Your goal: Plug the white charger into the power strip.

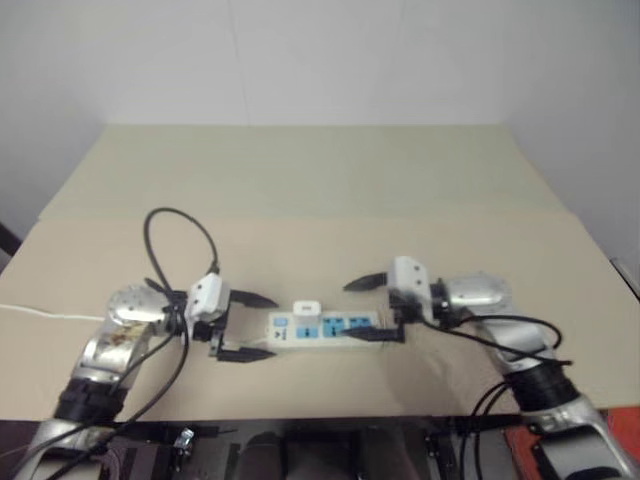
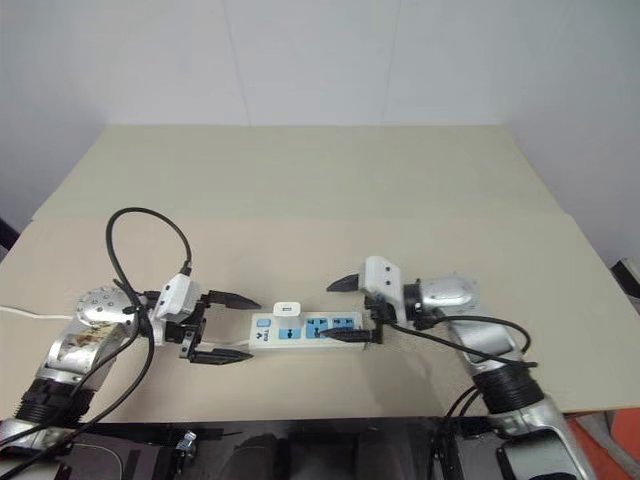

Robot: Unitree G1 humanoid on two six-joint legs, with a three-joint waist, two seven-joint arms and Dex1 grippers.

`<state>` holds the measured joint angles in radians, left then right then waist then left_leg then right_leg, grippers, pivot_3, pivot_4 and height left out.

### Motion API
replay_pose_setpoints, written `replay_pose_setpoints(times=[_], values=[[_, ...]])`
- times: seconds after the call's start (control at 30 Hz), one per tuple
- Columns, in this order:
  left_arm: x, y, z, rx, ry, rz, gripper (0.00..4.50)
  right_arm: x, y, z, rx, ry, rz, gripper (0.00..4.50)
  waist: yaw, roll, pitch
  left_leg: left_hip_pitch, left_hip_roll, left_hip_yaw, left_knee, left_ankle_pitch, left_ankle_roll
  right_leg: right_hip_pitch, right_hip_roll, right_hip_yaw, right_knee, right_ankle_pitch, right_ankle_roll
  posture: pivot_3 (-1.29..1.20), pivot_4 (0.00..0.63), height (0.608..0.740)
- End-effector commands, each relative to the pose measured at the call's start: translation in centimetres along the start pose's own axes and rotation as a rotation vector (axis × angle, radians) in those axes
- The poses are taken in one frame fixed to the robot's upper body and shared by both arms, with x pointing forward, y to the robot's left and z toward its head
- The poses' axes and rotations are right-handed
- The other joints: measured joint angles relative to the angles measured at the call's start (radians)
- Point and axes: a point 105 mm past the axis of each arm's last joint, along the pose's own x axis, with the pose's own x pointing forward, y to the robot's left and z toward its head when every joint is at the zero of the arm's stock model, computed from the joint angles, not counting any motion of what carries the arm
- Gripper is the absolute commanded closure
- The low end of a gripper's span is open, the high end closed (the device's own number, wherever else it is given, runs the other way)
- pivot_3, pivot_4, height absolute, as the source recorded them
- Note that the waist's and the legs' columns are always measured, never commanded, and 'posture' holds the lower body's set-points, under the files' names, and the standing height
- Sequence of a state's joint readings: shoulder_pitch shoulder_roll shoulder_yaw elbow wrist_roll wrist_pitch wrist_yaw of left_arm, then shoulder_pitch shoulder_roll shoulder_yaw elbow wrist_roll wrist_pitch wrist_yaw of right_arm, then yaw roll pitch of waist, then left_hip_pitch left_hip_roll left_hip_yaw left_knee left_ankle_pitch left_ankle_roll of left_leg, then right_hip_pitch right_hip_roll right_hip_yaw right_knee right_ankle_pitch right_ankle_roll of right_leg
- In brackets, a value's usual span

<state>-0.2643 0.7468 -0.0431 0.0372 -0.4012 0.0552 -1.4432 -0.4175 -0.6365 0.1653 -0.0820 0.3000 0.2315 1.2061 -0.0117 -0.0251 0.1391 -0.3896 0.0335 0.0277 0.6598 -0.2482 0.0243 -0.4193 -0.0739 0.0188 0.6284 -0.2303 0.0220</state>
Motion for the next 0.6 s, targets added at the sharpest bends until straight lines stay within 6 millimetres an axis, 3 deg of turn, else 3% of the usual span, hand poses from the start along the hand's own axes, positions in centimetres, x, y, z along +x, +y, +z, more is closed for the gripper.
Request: replay_pose_setpoints(times=[0.03, 0.23, 0.6], values=[[-1.7, 0.3, 1.5, 0.032, -0.018, 0.055, 0.02, -2.6, -0.7, 1.3, -0.032, -0.011, -0.06, 0.0, 0.0, 0.0, 0.0, 0.0, 0.0, 0.0, 0.0, 0.0, 0.0, 0.0, 0.0, 0.0, 0.0, 0.0, 0.0, 0.0, 0.15, 0.74], [-4.0, -0.4, 1.8, 0.013, 0.011, 0.126, 0.02, -6.2, -0.5, 0.5, -0.016, 0.081, -0.108, 0.0, 0.0, 0.0, 0.001, 0.0, 0.0, 0.001, 0.0, 0.0, 0.0, 0.0, 0.0, 0.0, -0.001, 0.0, 0.0, 0.0, 0.15, 0.74], [-5.8, -1.4, 1.5, -0.024, 0.048, 0.187, 0.02, -8.9, -0.5, -0.2, 0.016, 0.143, -0.212, 0.0, 0.001, -0.001, 0.002, 0.001, 0.0, 0.002, 0.0, 0.0, 0.0, 0.0, 0.0, 0.001, -0.001, -0.001, 0.002, 0.0, 0.15, 0.74]])
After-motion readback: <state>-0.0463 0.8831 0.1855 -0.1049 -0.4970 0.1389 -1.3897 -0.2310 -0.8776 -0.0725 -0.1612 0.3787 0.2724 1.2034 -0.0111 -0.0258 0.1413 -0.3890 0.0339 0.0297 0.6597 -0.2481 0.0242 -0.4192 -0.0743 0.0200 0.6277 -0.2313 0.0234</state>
